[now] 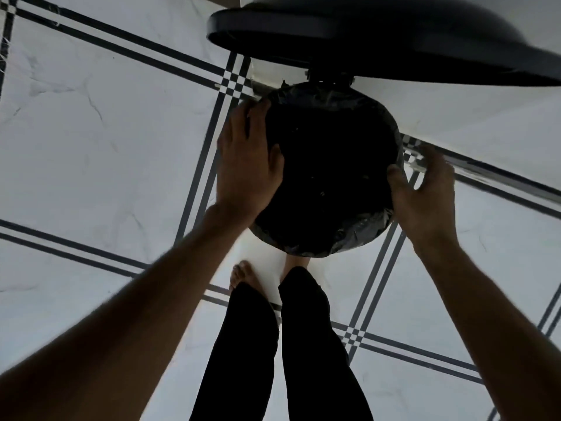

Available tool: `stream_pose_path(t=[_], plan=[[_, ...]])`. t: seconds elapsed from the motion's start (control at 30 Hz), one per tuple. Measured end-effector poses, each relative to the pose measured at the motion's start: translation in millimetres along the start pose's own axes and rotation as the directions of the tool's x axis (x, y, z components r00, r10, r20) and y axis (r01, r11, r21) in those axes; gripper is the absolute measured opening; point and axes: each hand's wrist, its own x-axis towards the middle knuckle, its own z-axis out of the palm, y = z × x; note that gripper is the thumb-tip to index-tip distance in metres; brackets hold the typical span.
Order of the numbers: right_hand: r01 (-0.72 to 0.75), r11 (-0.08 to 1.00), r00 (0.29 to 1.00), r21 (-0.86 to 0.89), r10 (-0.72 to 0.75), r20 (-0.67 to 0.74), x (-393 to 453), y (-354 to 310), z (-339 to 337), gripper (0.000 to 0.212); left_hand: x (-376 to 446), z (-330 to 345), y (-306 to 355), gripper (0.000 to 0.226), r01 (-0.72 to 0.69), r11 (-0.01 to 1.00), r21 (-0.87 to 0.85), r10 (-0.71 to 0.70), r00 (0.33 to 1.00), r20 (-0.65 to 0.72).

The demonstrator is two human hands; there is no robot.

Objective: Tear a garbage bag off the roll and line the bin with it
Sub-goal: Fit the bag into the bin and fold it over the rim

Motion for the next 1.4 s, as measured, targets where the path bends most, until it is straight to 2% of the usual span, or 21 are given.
stream_pose_path(t=[0.1,0.2,0.27,0.33,0.4,0.47,0.53,0.63,0.7,0.77,0.87,0.93,1.0,1.07,1.2,1.3,1.4], plan=[[0.225,0.971,0.974,-0.086,-0.222,0.035,27.8,-12.5,6.5,0.058,23.5,-9.3,-8.7,0.043,0.110,0.986,-0.127,-0.095,0.989,0.117],[0.318,0.939,0.946,-0.129,-0.305,0.113,59.3,-14.0,15.5,0.051,40.6,-14.3,-16.9,0.027,0.187,0.922,-0.339,-0.147,0.979,0.141],[0.289,0.951,0.949,-0.108,-0.269,0.164,74.7,-6.4,16.5,0.046,44.4,-12.2,-26.6,0.024,0.291,0.875,-0.387,-0.229,0.953,0.198],[0.190,0.980,0.963,0.056,-0.197,0.185,82.3,3.3,11.5,0.041,42.8,-10.3,-32.2,0.029,0.370,0.833,-0.411,-0.280,0.923,0.265],[0.115,0.978,0.976,0.176,-0.144,0.164,81.6,9.6,4.4,0.029,39.9,-12.9,-32.6,0.029,0.451,0.741,-0.497,-0.318,0.888,0.331],[0.055,0.973,0.985,0.224,-0.090,0.149,76.8,16.4,1.0,0.015,35.5,-16.0,-31.2,0.025,0.514,0.641,-0.570,-0.367,0.858,0.360],[0.026,0.982,0.996,0.187,-0.042,0.083,66.7,22.5,-2.1,0.015,25.9,-13.1,-33.0,0.019,0.485,0.674,-0.557,-0.450,0.868,0.212],[-0.083,0.982,0.977,0.172,0.114,-0.180,40.8,29.2,-4.4,0.026,-1.0,-15.4,-31.6,0.024,0.410,0.789,-0.457,-0.510,0.852,-0.116],[-0.190,0.939,0.938,0.287,0.259,-0.229,13.1,31.7,-0.9,0.022,-22.0,-11.9,-30.6,0.025,0.459,0.765,-0.452,-0.574,0.804,-0.156],[-0.234,0.877,0.940,0.420,0.315,-0.134,-18.5,38.8,8.0,0.015,-47.0,-3.6,-29.0,0.024,0.579,0.622,-0.527,-0.694,0.720,-0.028],[-0.304,0.775,0.945,0.554,0.321,0.070,-51.1,51.6,24.4,0.026,-83.1,8.0,-27.2,0.025,0.669,0.367,-0.646,-0.781,0.599,0.177],[-0.315,0.735,0.937,0.601,0.341,0.074,-58.9,55.1,30.8,0.024,-99.8,13.2,-22.5,0.031,0.727,0.225,-0.649,-0.766,0.543,0.343],[-0.349,0.638,0.909,0.687,0.410,0.081,-60.1,58.7,33.3,0.018,-110.1,15.6,-16.1,0.032,0.765,0.083,-0.638,-0.704,0.498,0.506],[-0.418,0.525,0.866,0.741,0.477,0.150,-58.5,66.3,32.5,0.017,-116.0,17.6,-13.6,0.026,0.773,-0.030,-0.634,-0.669,0.456,0.587],[-0.519,0.326,0.807,0.790,0.491,0.327,-53.2,80.2,29.1,0.024,-120.4,17.6,-23.9,0.016,0.734,-0.214,-0.644,-0.598,0.422,0.681],[-0.559,0.304,0.774,0.772,0.525,0.354,-40.1,78.7,29.4,0.028,-118.9,16.8,-24.0,0.015,0.702,-0.327,-0.633,-0.547,0.405,0.732],[-0.600,0.405,0.773,0.690,0.515,0.371,-26.7,72.2,34.6,0.023,-117.6,16.1,-21.1,0.022,0.672,-0.378,-0.637,-0.571,0.372,0.732]])
